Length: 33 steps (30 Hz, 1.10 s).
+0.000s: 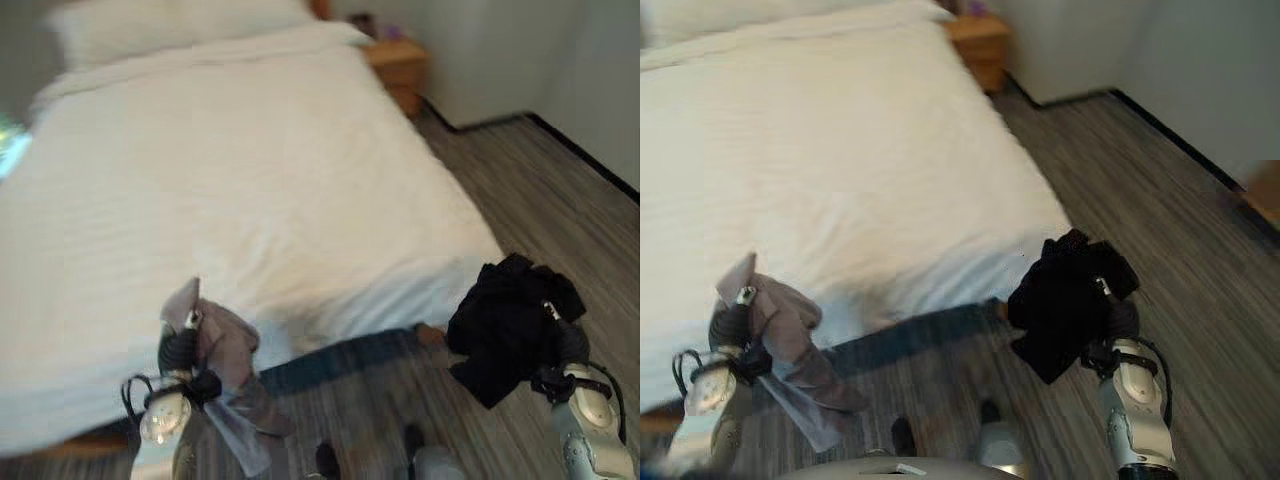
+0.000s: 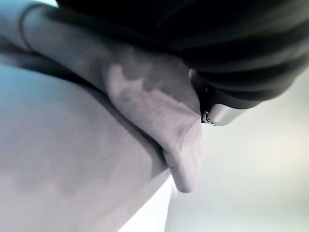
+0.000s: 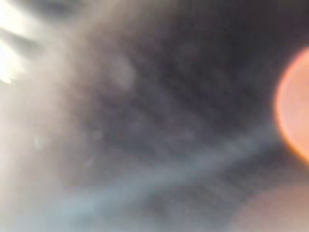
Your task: Pick up bed clothes into laundry basket.
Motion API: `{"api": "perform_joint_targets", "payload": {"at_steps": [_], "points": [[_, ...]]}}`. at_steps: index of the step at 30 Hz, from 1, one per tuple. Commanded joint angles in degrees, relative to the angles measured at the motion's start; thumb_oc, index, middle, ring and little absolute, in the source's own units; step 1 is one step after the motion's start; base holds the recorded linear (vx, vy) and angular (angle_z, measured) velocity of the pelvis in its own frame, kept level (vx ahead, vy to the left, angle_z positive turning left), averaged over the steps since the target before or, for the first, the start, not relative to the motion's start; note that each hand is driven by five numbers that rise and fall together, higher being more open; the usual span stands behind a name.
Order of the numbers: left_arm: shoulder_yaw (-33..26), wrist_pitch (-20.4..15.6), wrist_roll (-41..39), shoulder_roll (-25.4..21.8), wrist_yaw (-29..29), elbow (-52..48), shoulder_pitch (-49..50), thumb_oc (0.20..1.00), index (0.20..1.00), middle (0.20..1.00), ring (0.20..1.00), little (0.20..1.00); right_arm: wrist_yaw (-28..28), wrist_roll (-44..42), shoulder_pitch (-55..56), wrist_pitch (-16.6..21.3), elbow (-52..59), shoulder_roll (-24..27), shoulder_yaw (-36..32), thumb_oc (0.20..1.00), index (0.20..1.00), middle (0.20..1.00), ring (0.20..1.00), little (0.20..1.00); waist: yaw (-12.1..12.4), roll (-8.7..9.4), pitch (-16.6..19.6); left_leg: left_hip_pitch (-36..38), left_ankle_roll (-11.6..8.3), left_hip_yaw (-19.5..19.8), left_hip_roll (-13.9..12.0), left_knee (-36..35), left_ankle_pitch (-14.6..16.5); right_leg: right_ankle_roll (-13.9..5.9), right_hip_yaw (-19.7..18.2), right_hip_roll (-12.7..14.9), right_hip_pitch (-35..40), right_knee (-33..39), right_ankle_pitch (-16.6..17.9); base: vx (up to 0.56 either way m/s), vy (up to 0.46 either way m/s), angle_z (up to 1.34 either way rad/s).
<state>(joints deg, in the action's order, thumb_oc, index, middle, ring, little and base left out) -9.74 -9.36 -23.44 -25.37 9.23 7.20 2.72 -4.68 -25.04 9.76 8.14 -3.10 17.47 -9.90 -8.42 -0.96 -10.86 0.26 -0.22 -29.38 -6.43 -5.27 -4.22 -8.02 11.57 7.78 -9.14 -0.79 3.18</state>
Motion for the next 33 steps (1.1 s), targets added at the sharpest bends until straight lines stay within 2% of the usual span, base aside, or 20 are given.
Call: {"api": "perform_joint_targets", "payload": {"at_steps": [1, 2, 4, 5, 8, 9, 10, 11, 12, 13, 14, 15, 16, 17, 18, 20, 21, 24, 29, 33], "points": [[-4.31, -6.31, -2.47, -2.58, -1.18, -6.43, -2.68, 0.200, 0.200, 0.200, 0.200, 0.200, -0.13, -4.18, -0.48, 5.34, 1.65, 0.01, -3.24, 0.200, 0.200, 0.200, 0.200, 0.200, 0.52, 0.75, 0.74, 3.72, -1.82, -1.34, -1.05, 3.79, 6.51, -1.74, 11.80, 5.52, 3.81, -9.64, -1.48, -0.14, 0.015, -2.13], [-8.47, -7.20, -3.25, -2.46, -0.12, -7.83, -1.63, 0.200, 0.200, 0.200, 0.200, 0.200, -0.84, -3.90, -0.64, 5.84, 1.56, 0.56, -5.68, 0.200, 0.200, 0.200, 0.200, 0.200, 0.96, 1.24, 1.67, 4.57, -1.88, -6.10, -1.03, 4.83, 7.09, -1.83, 14.99, 6.41, 6.08, -9.01, -2.30, -0.08, -0.026, -2.27], [-10.20, -7.42, -4.39, -2.32, -0.21, -8.37, -1.11, 0.200, 0.200, 0.200, 0.200, 0.200, -0.84, -4.36, 0.32, 5.67, 2.17, 0.13, -7.04, 0.200, 0.200, 0.200, 0.200, 0.200, 0.86, 1.97, 2.13, 4.99, -3.01, -7.67, -1.53, 6.17, 6.36, -1.71, 13.78, 4.91, 6.84, -5.13, -1.25, 0.05, -0.206, -1.86], [-11.86, -8.49, -5.17, -2.33, 0.54, -9.04, -2.08, 0.200, 0.200, 0.200, 0.200, 0.200, -1.10, -6.65, 1.82, 6.85, 2.59, -0.47, -9.48, 0.200, 0.200, 0.200, 0.200, 0.200, -0.32, 2.62, 2.90, 4.85, -4.54, -9.11, -3.77, 9.11, 5.91, -1.02, 11.05, 2.68, 8.03, -1.81, -2.08, 0.11, -0.282, -1.39], [-11.28, -8.76, -5.75, -2.60, 0.44, -10.10, -3.22, 0.200, 0.200, 0.200, 0.200, 0.200, -1.87, -8.00, 1.04, 7.69, 2.35, 0.71, -10.58, 0.200, 0.200, 0.200, 0.200, 0.200, -0.77, 3.35, 2.86, 4.16, -6.12, -8.29, -7.15, 15.15, 5.69, 0.77, 9.44, 0.32, 9.69, -0.63, -3.62, 0.10, -0.277, -0.56], [-10.97, -8.90, -6.35, -2.39, 0.20, -11.03, -3.34, 0.200, 0.200, 0.200, 0.200, 0.200, -1.98, -7.64, 0.50, 7.55, 2.21, 2.01, -10.66, 0.200, 0.200, 0.200, 0.200, 0.200, -0.29, 3.46, 2.24, 3.38, -7.17, -5.61, -8.49, 18.47, 5.36, 1.83, 8.10, -1.04, 10.73, -0.21, -4.79, 0.05, -0.171, -0.13], [-10.61, -8.91, -6.57, -1.85, -0.04, -12.07, -3.16, 0.200, 0.200, 0.200, 0.200, 0.200, -1.94, -7.00, -0.36, 7.54, 2.05, 3.64, -10.30, 0.200, 0.200, 0.200, 0.200, 0.200, 1.01, 3.22, 1.36, 1.82, -8.02, 0.39, -8.06, 20.63, 3.76, 2.54, 6.21, -2.22, 11.43, -0.03, -5.53, -0.07, -0.090, -0.54], [-9.86, -8.71, -7.02, -1.00, -0.27, -12.36, -3.05, 0.200, 0.200, 0.200, 0.200, 0.200, -1.81, -7.00, -1.87, 7.41, 0.96, 5.59, -9.33, 0.200, 0.200, 0.200, 0.200, 0.200, 2.53, 3.43, 0.69, -0.12, -7.03, 7.18, -5.32, 20.82, 2.86, 3.17, 5.01, -2.32, 10.97, -0.11, -4.82, -0.02, -0.048, -1.31], [-9.45, -8.65, -7.35, 0.59, 0.21, -11.64, -2.79, 0.200, 0.200, 0.200, 0.200, 0.200, -1.14, -8.37, -3.49, 7.18, 0.94, 6.34, -8.06, 0.200, 0.200, 0.200, 0.200, 0.200, 5.12, 4.06, 0.40, -2.67, -5.45, 19.94, 0.56, 18.35, 6.47, 2.94, 0.76, -2.20, 11.33, 0.39, -4.66, -0.02, -0.025, -1.40], [-9.43, -8.68, -7.35, 0.60, 0.21, -11.61, -2.86, 0.200, 0.200, 0.200, 0.200, 0.200, -1.08, -8.44, -3.56, 7.21, 0.86, 6.38, -8.11, 0.200, 0.200, 0.200, 0.200, 0.200, 5.02, 4.15, 0.43, -2.79, -5.32, 20.00, 0.77, 18.14, 6.14, 2.91, 0.85, -2.02, 11.19, 0.42, -4.51, 0.14, -0.031, -1.21], [-8.43, -8.79, -8.55, 1.49, -0.10, -10.75, -2.70, 0.200, 0.200, 0.200, 0.200, 0.200, -0.15, -8.84, -3.75, 7.23, 0.38, 6.75, -7.75, 0.200, 0.200, 0.200, 0.200, 0.200, 6.22, 4.36, 0.39, -4.29, -5.30, 26.13, 2.55, 14.69, 5.94, 2.74, -1.43, -2.03, 11.72, 0.70, -4.45, 0.07, -0.013, -0.71], [-8.39, -8.84, -8.60, 1.46, -0.14, -10.65, -2.75, 0.200, 0.200, 0.200, 0.200, 0.200, -0.13, -8.85, -3.75, 7.24, 0.35, 6.77, -7.77, 0.200, 0.200, 0.200, 0.200, 0.200, 6.16, 4.40, 0.45, -4.23, -5.30, 26.21, 2.63, 14.43, 5.79, 2.73, -1.35, -1.97, 11.73, 0.75, -4.46, 0.16, -0.019, -0.70], [-7.49, -8.55, -8.64, 1.86, -0.67, -10.26, -2.72, 0.200, 0.200, 0.200, 0.200, 0.200, -0.04, -8.68, -4.01, 7.18, -0.34, 6.92, -7.09, 0.200, 0.200, 0.200, 0.200, 0.200, 7.36, 4.17, 0.54, -5.99, -4.98, 31.50, 5.81, 11.91, 4.33, 3.04, -2.97, -3.04, 12.16, 1.40, -4.44, 0.09, -0.003, -0.45], [-7.45, -8.55, -8.64, 1.88, -0.69, -10.24, -2.72, 0.200, 0.200, 0.200, 0.200, 0.200, -0.02, -8.70, -4.00, 7.21, -0.41, 6.96, -7.11, 0.200, 0.200, 0.200, 0.200, 0.200, 7.33, 4.21, 0.61, -5.84, -4.95, 31.57, 5.91, 11.61, 4.23, 3.02, -2.92, -2.96, 12.24, 1.50, -4.49, 0.14, -0.018, -0.30], [-6.91, -8.12, -9.09, 3.00, -1.66, -10.51, -1.86, 0.200, 0.200, 0.200, 0.200, 0.200, 0.27, -8.80, -5.00, 6.88, -0.39, 6.79, -6.25, 0.200, 0.200, 0.200, 0.200, 0.200, 8.25, 3.97, 0.31, -7.19, -4.75, 34.66, 8.61, 11.68, 3.27, 3.35, -4.89, -4.24, 12.60, 1.49, -4.73, 0.06, -0.014, -0.43], [-7.07, -8.00, -9.94, 3.55, -2.24, -10.81, -0.92, 0.200, 0.200, 0.200, 0.200, 0.200, 0.96, -9.08, -4.96, 6.72, -0.04, 6.27, -5.77, 0.200, 0.200, 0.200, 0.200, 0.200, 8.23, 3.66, 0.50, -5.67, -3.99, 33.51, 8.02, 10.19, 3.76, 3.45, -5.57, -4.95, 12.72, 1.44, -4.84, 0.03, 0.042, -0.85], [-6.29, -8.28, -10.82, 4.44, -2.71, -11.56, -0.81, 0.200, 0.200, 0.200, 0.200, 0.200, 0.91, -8.24, -5.25, 6.88, -0.10, 5.16, -4.48, 0.200, 0.200, 0.200, 0.200, 0.200, 8.44, 3.43, 1.26, -3.69, -2.90, 35.20, 8.30, 7.46, 2.83, 3.57, -6.52, -5.62, 12.15, 2.58, -3.65, -0.01, 0.086, -0.78], [-6.02, -8.29, -12.13, 5.50, -2.65, -11.87, -0.37, 0.200, 0.200, 0.200, 0.200, 0.200, 0.66, -8.48, -5.11, 6.71, -0.77, 4.24, -3.86, 0.200, 0.200, 0.200, 0.200, 0.200, 8.39, 3.57, 1.96, -2.34, -2.46, 35.26, 8.31, 5.34, 2.38, 3.57, -7.16, -5.93, 12.11, 3.21, -3.40, 0.03, 0.068, -0.44], [-6.85, -8.14, -11.56, 5.75, -3.21, -11.80, 1.85, 0.200, 0.200, 0.200, 0.200, 0.200, 2.07, -8.91, -4.97, 5.91, -0.65, 2.51, -1.06, 0.200, 0.200, 0.200, 0.200, 0.200, 9.05, 4.46, 2.05, -1.01, -0.60, 34.73, 8.81, 5.03, 3.26, 3.38, -8.88, -5.72, 12.09, 3.04, -3.38, 0.05, 0.073, -0.08], [-7.26, -8.18, -11.17, 5.87, -2.83, -10.89, 2.64, 0.200, 0.200, 0.200, 0.200, 0.200, 2.12, -8.93, -5.38, 5.86, -0.10, 1.80, -0.81, 0.200, 0.200, 0.200, 0.200, 0.200, 9.58, 4.28, 2.05, -0.57, -0.27, 32.54, 9.02, 4.74, 3.66, 2.71, -8.50, -5.03, 12.07, 3.26, -3.15, 0.04, 0.065, -0.09]]}}
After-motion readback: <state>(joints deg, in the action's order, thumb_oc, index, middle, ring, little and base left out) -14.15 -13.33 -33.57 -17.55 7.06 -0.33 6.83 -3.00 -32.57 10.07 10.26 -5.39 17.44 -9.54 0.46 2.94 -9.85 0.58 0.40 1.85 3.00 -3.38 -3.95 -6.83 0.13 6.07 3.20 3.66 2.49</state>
